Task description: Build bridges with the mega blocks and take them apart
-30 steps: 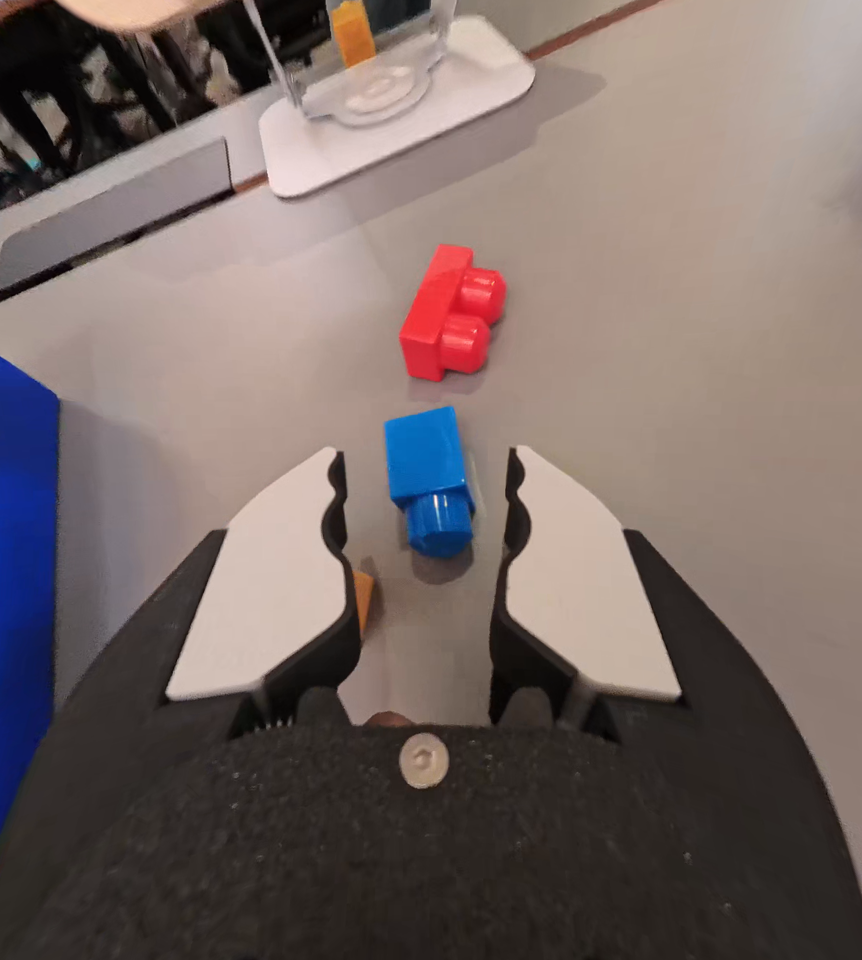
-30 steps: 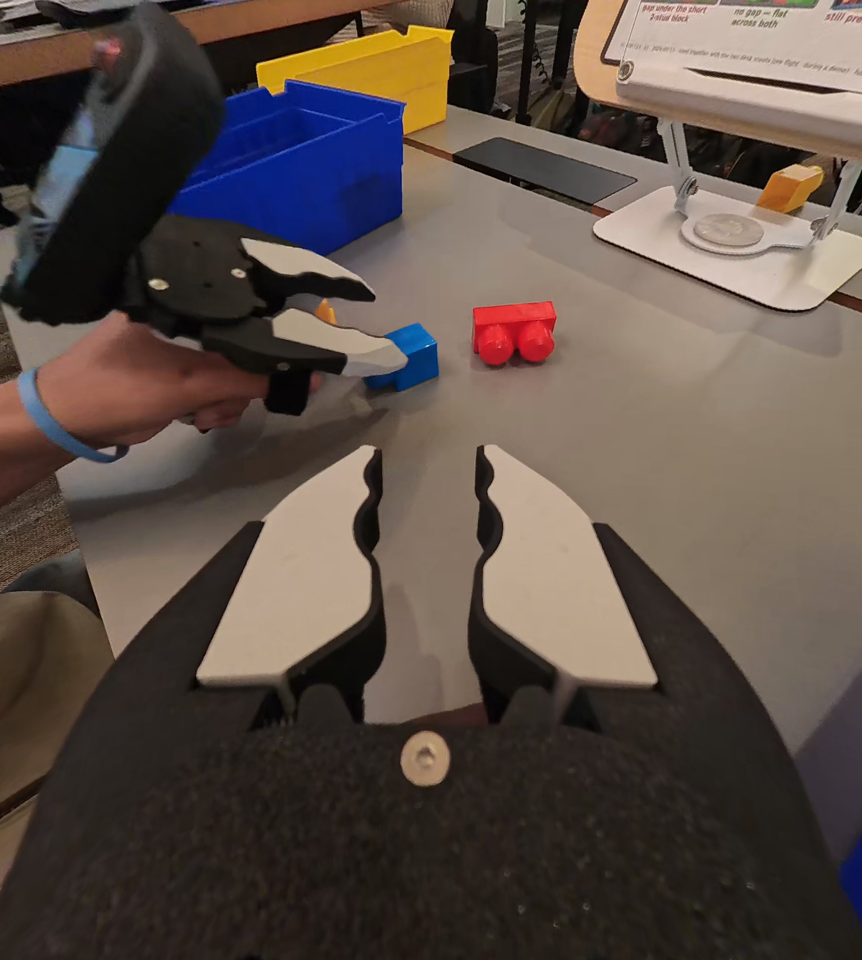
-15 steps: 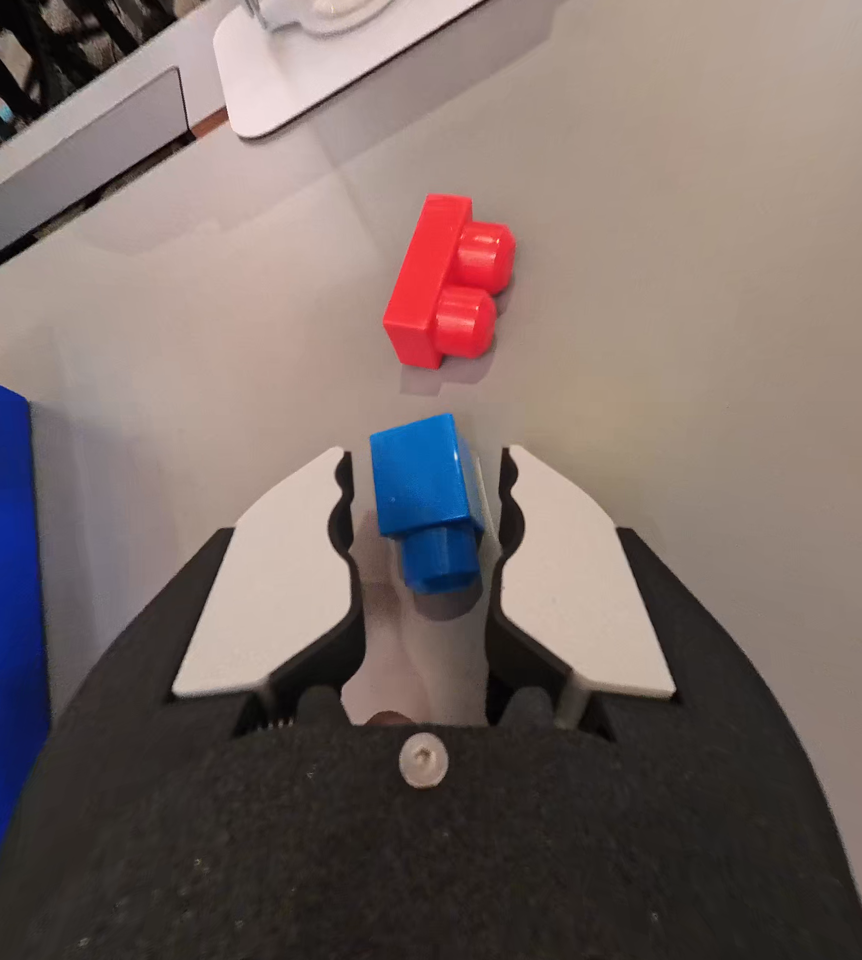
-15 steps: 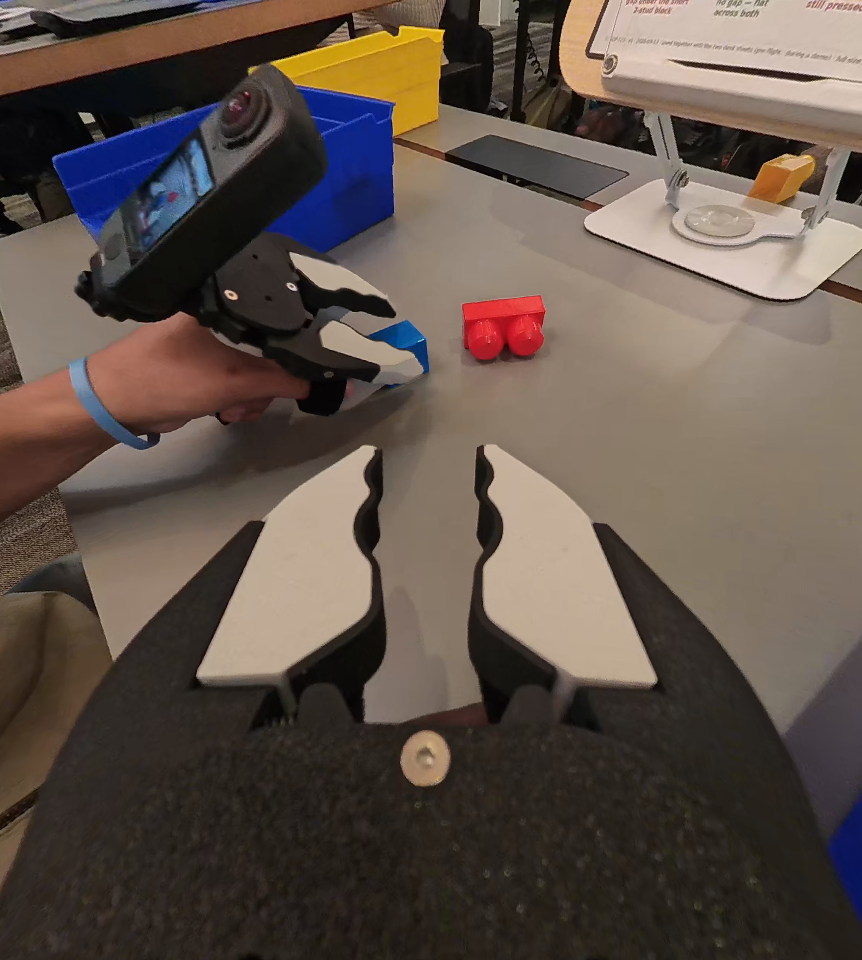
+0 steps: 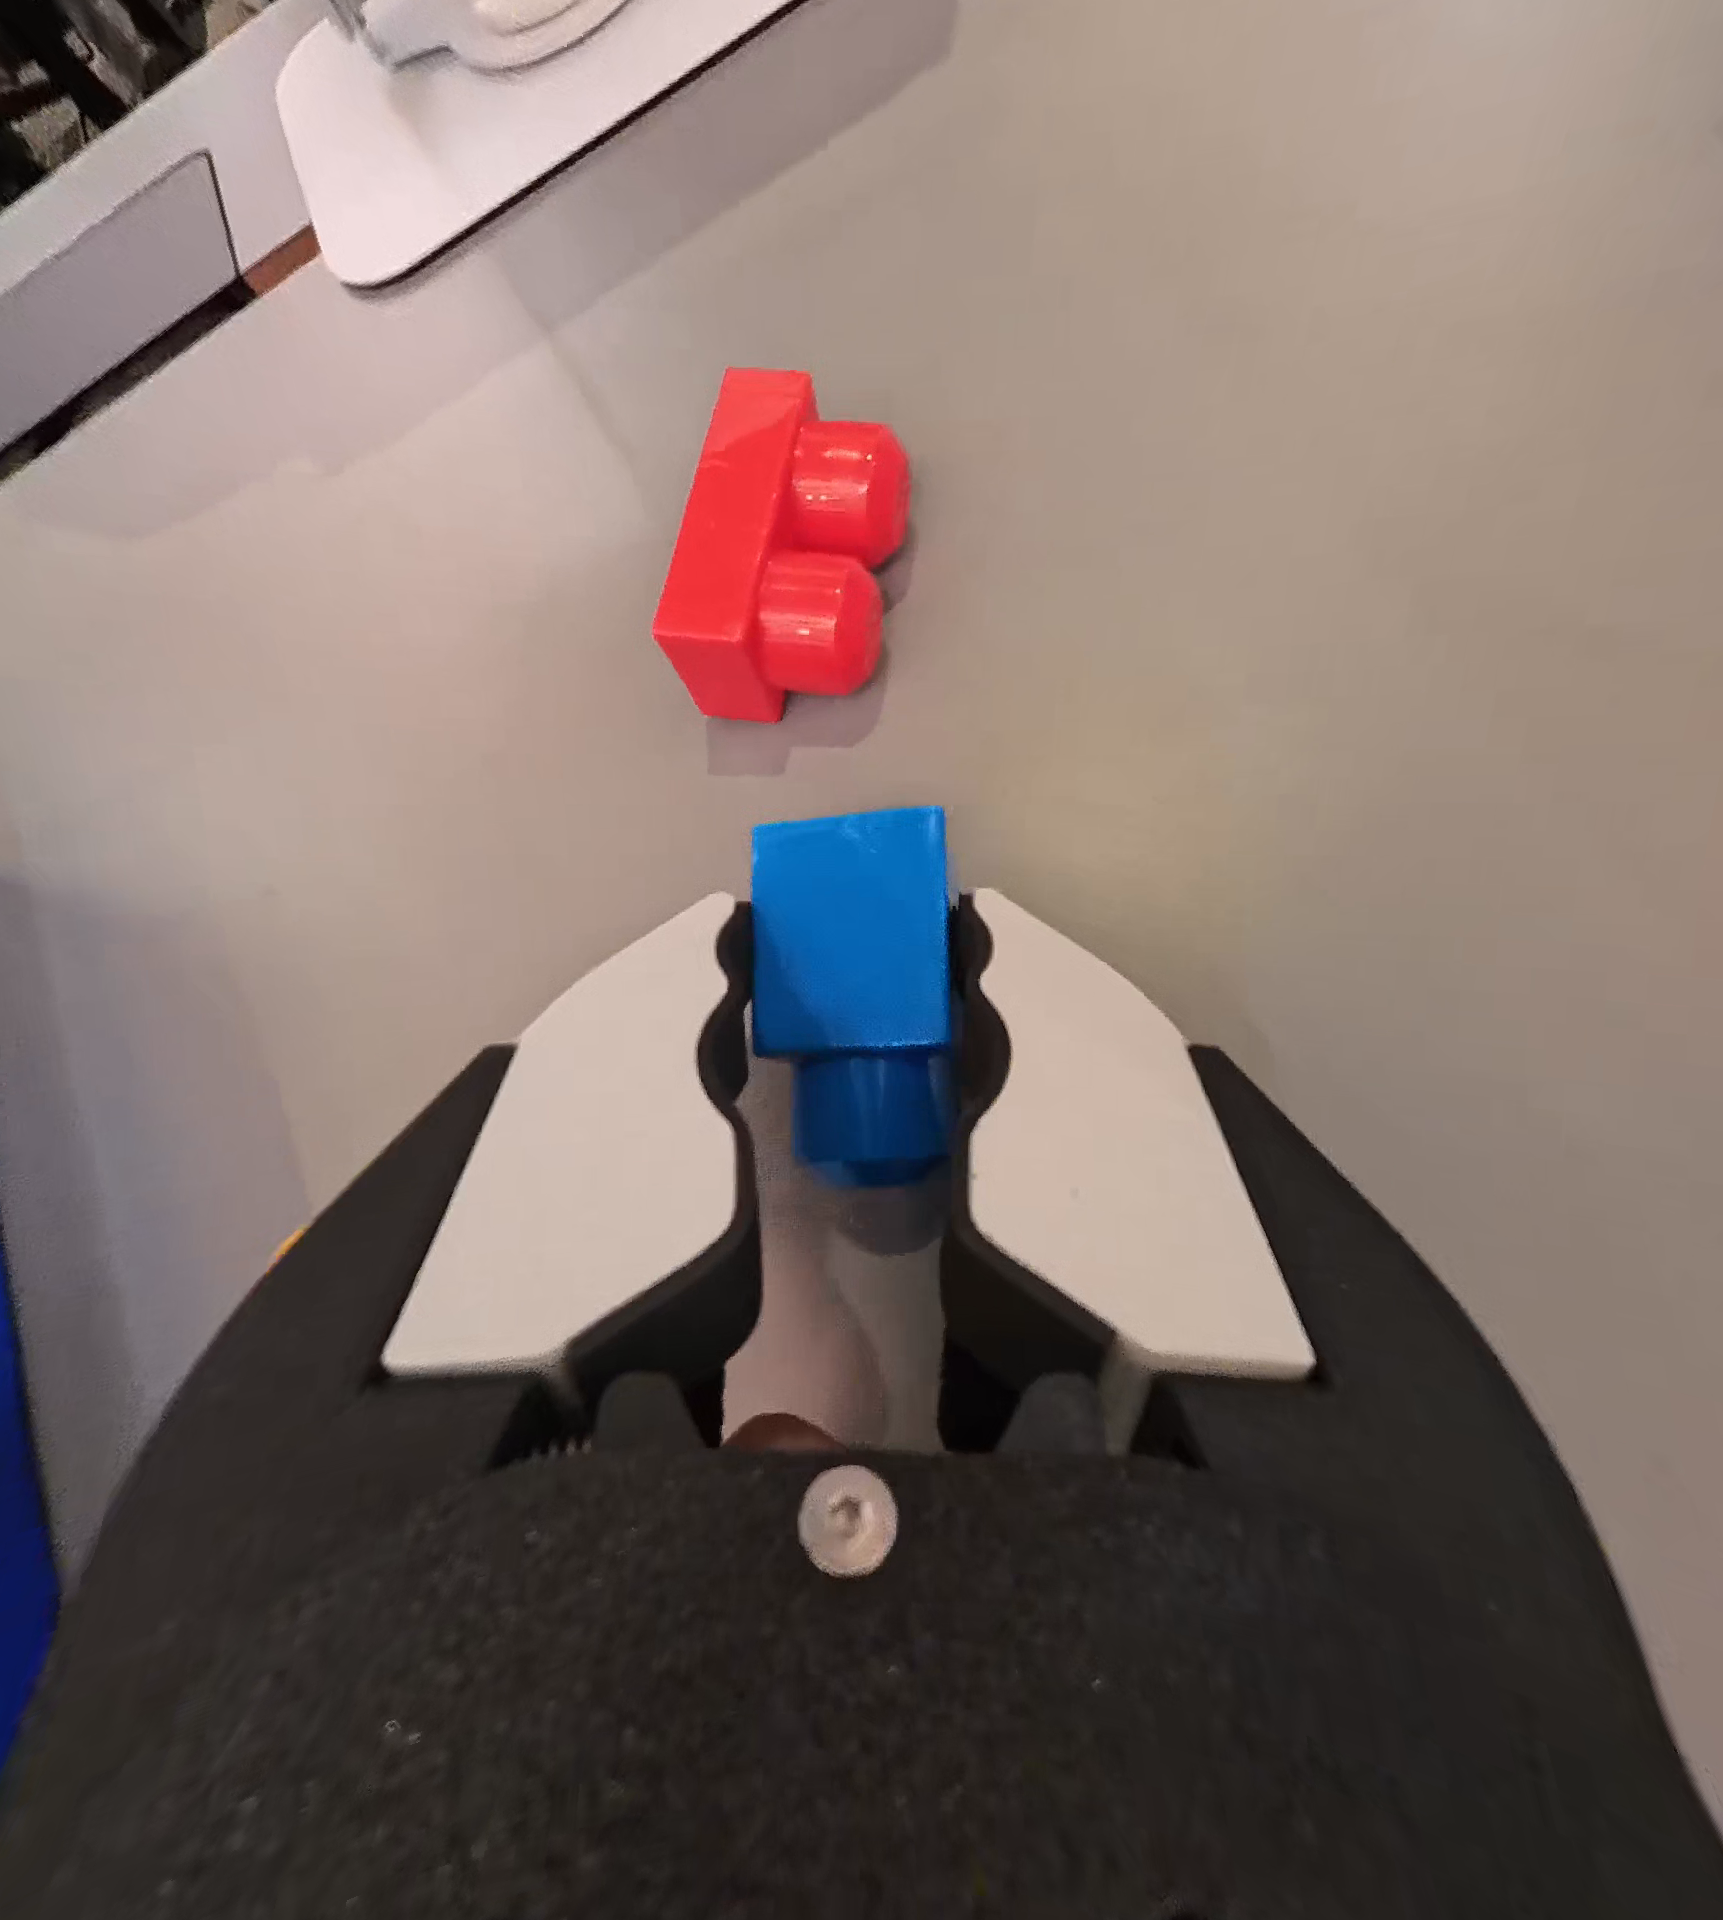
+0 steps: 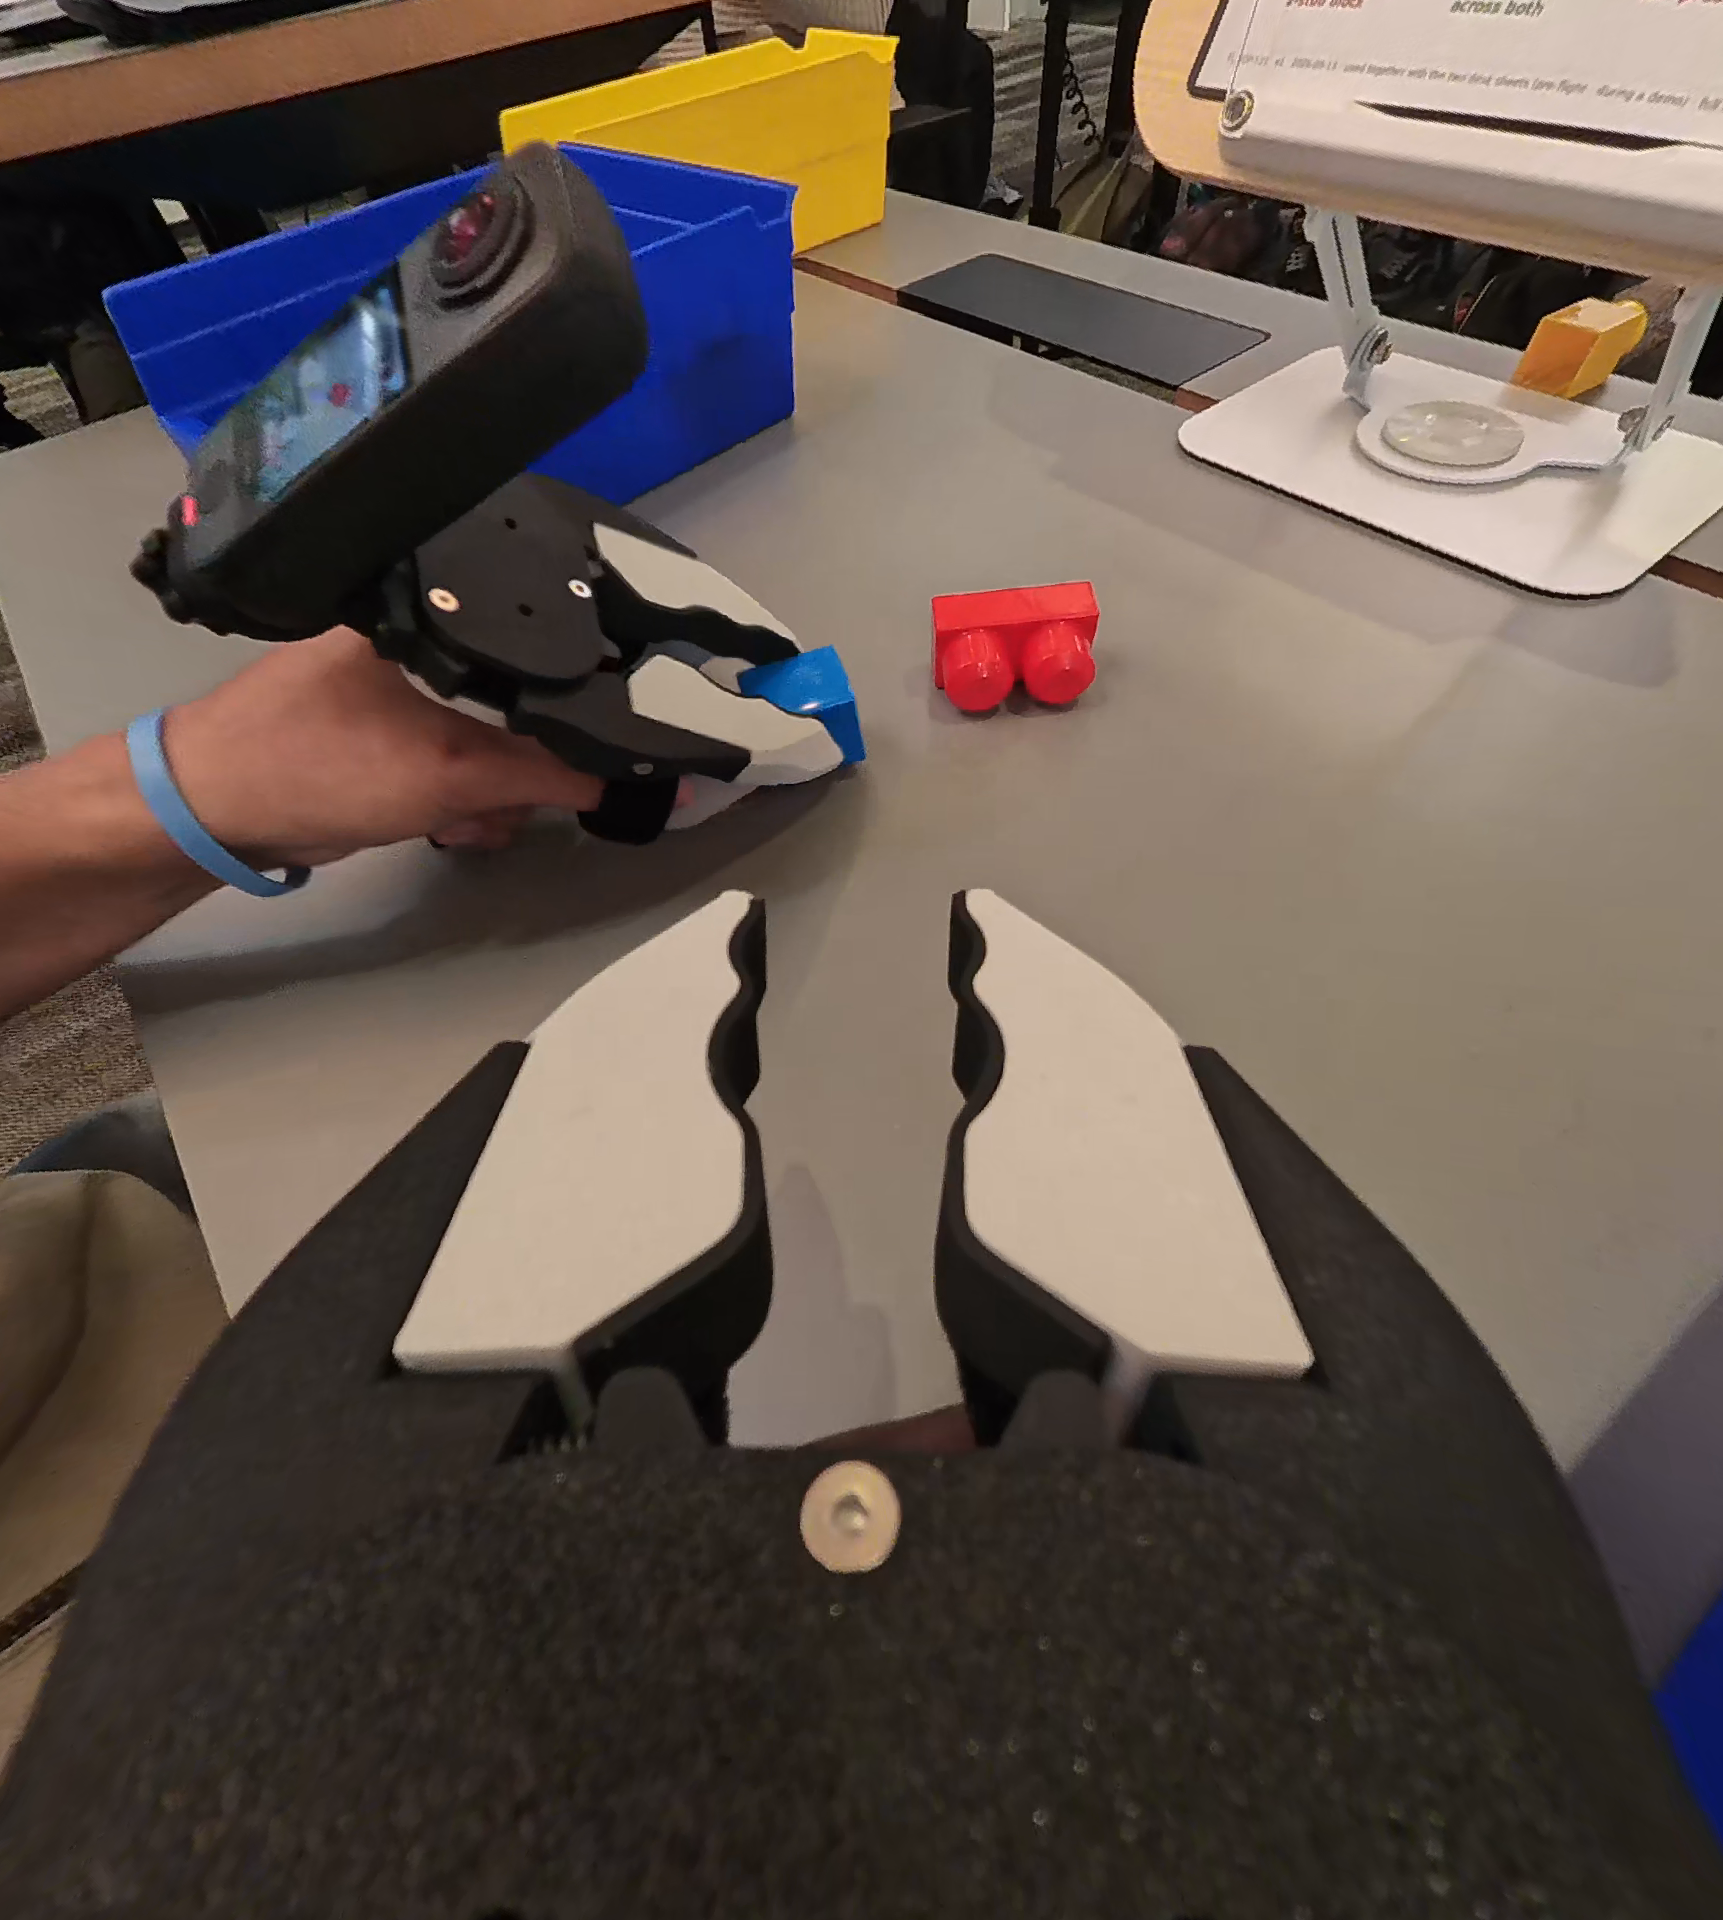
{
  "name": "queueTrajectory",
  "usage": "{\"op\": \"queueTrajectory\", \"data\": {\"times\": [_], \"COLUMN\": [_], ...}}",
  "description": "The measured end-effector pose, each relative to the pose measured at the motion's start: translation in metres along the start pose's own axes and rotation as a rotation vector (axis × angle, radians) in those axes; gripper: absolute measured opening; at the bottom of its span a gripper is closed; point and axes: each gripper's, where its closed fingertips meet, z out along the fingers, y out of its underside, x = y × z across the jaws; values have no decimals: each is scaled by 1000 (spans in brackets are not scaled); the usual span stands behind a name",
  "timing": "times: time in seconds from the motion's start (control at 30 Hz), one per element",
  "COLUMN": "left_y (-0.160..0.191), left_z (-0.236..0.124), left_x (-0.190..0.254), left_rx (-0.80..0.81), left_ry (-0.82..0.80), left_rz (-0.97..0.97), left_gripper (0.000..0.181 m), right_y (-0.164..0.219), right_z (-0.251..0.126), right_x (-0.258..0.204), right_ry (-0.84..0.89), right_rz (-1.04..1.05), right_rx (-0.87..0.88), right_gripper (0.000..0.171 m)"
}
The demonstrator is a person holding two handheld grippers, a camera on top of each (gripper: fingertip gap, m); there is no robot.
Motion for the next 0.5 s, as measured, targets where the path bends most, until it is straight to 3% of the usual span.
{"op": "queueTrajectory", "data": {"times": [0.13,0.23,0.33,0.5], "left_y": [-13,-26,-29,-24], "left_z": [-27,-64,-100,-122], "left_x": [15,43,66,82], "left_rx": [87,215,314,382], "left_ry": [96,283,366,308], "left_rz": [85,129,216,402], "left_gripper": [36,36,36,36], "right_y": [0,-5,-10,-10], "right_z": [1,1,2,8], "right_x": [-1,-11,-27,-58], "right_ry": [-10,-76,-172,-342], "right_rz": [8,59,99,181], "right_rx": [4,35,58,42], "right_gripper": [34,35,35,39]}}
